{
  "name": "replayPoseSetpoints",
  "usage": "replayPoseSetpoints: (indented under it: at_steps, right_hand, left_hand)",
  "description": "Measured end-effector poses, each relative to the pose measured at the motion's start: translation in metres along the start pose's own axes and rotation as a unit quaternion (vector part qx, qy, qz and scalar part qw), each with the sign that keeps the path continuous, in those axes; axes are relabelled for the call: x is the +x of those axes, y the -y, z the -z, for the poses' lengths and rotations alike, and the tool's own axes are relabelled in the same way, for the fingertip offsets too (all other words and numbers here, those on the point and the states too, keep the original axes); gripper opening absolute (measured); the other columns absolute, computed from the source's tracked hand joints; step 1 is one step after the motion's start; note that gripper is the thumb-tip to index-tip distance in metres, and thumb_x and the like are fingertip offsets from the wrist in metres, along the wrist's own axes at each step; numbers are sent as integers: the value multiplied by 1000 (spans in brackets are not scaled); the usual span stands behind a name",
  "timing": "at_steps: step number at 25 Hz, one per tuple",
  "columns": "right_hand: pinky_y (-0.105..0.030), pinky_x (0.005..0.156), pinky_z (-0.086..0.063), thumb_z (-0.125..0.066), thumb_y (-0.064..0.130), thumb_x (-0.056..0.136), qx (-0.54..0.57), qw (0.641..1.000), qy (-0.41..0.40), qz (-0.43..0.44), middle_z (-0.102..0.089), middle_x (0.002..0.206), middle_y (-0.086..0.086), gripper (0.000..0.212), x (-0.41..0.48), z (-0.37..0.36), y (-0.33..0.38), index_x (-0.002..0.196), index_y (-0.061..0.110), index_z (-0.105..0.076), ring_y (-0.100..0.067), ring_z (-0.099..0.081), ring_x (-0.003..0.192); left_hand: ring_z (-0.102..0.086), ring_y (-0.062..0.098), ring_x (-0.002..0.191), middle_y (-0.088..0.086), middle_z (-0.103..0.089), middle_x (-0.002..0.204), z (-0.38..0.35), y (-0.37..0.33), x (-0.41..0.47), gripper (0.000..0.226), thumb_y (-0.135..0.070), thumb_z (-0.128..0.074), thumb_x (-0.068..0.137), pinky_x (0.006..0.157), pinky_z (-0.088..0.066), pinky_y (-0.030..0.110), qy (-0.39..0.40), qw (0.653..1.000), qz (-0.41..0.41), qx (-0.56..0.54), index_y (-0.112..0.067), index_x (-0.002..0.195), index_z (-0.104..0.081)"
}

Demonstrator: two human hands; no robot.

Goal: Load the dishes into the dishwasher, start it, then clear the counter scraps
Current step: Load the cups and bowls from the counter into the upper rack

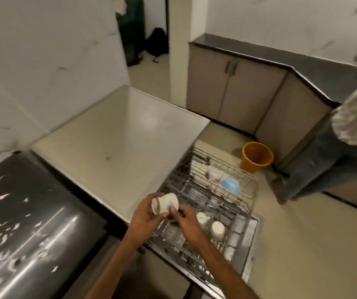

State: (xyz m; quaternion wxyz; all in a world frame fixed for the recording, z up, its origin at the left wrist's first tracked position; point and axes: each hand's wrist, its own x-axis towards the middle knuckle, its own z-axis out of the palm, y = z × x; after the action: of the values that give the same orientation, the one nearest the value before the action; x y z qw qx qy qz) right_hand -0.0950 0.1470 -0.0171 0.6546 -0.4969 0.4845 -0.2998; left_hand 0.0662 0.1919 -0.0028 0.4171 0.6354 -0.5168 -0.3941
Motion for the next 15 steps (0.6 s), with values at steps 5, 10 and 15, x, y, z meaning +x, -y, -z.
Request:
replayPoseSetpoints:
  at_steps: [5,10,15]
  right_hand:
    - [-39,89,-52,-59,15,99,-84,990,-67,-93,-67,114,-14,25,-10,62,-57,122,5,-60,-27,-64,104]
    - [-33,80,-46,-51,4,92,-264,956,-16,-131,-64,99,-13,20,-9,101,-97,108,-1,-62,-27,-61,93]
    - [-35,89,-49,-52,8,92,-353,926,-16,-132,-58,119,-11,27,1,119,-113,119,8,-57,-26,-57,107]
  left_hand:
    - [-65,10,103,-12,-68,111,-69,25,6,49,-28,-84,77,87,-55,43,30,994,49,98,-33,119,-59]
    - [-64,19,103,-8,-64,112,-101,44,41,50,-44,-74,77,80,-50,35,49,956,140,252,-43,121,-51]
    - [-63,25,108,-3,-62,124,-131,72,90,57,-47,-69,81,82,-47,35,71,925,179,328,-39,133,-47]
